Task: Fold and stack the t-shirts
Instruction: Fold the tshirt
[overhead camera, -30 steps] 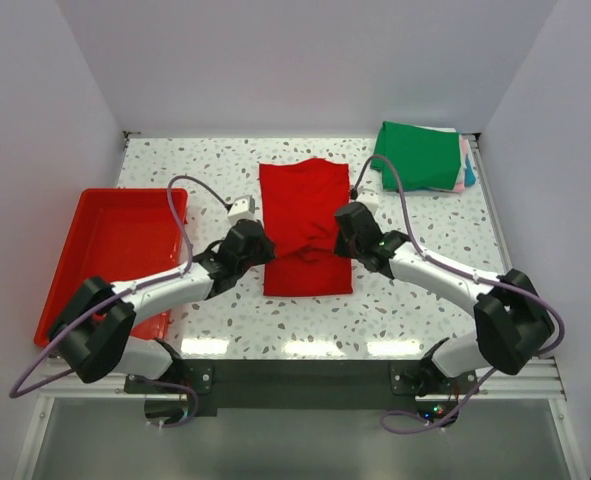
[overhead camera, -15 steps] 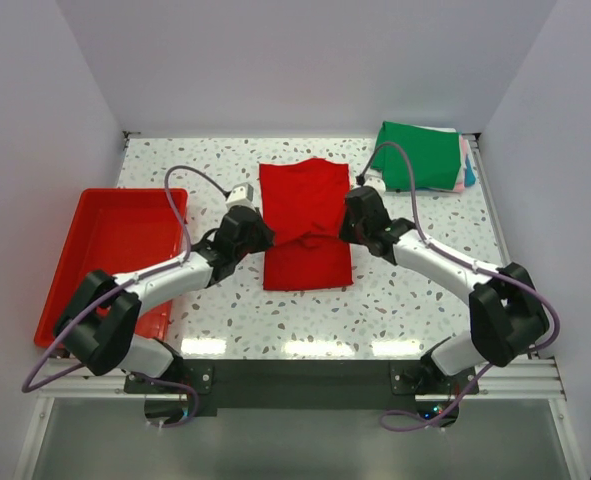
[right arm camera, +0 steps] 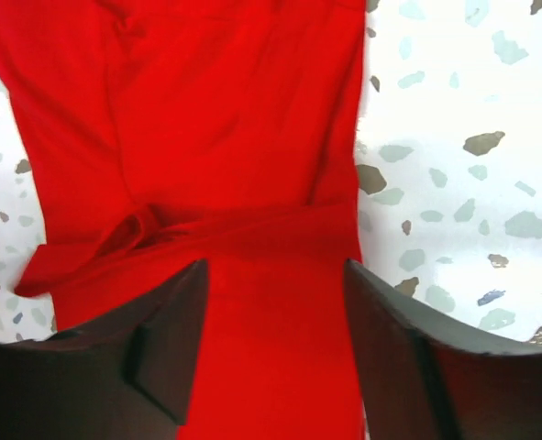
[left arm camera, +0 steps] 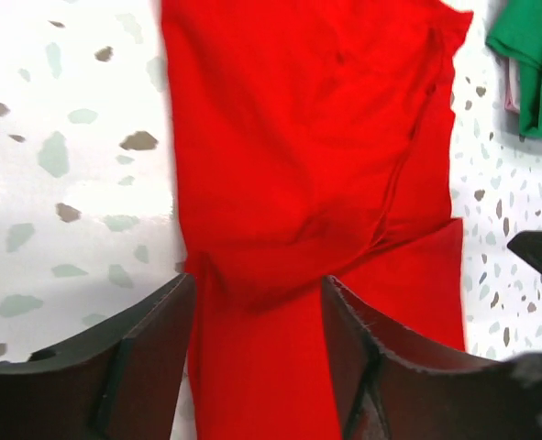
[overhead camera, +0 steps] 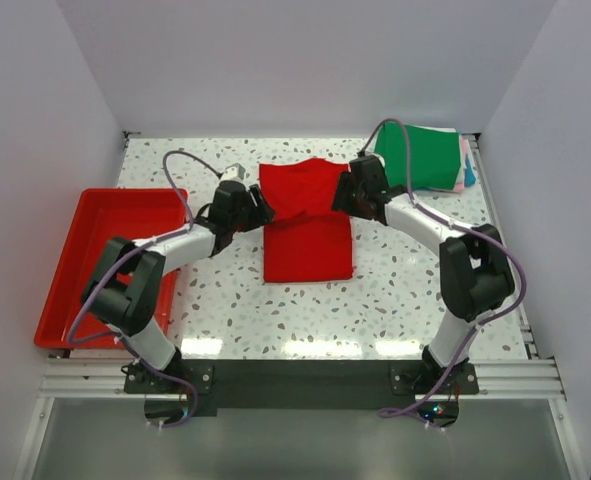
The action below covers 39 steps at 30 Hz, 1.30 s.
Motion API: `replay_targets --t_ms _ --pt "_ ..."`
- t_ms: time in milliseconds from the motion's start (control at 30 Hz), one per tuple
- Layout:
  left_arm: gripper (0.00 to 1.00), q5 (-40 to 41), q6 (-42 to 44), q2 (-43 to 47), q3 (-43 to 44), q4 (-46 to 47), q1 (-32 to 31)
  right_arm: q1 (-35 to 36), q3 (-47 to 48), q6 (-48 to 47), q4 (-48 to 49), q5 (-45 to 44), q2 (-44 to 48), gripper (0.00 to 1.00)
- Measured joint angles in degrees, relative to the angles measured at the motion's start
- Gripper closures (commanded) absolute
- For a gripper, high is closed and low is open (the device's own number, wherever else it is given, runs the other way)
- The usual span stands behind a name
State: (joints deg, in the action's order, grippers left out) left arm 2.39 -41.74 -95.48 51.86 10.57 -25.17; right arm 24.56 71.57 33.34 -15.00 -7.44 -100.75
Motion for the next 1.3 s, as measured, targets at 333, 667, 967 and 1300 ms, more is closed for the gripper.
replay_targets --t_ms 333,667,967,1300 --pt "0.74 -1.97 -1.01 9.62 -4.22 -0.72 -0.63 -0.33 -5.31 -1.22 -2.67 1.29 6.86 0.42" --pt "1.0 -1.49 -2.78 5.2 -5.51 -0.66 -10.62 10.36 -17.0 3.19 -0.61 1.81 11.56 0.63" --pt "1.0 2.67 -9.64 3.91 -15.52 0.74 -13.7 10.64 -31.23 7.23 0.96 2.08 17.53 0.72" --pt "1.0 5.79 -14.49 8.68 -22.73 5.22 -18.08 10.75 -38.64 9.6 5.2 2.67 23.23 0.79"
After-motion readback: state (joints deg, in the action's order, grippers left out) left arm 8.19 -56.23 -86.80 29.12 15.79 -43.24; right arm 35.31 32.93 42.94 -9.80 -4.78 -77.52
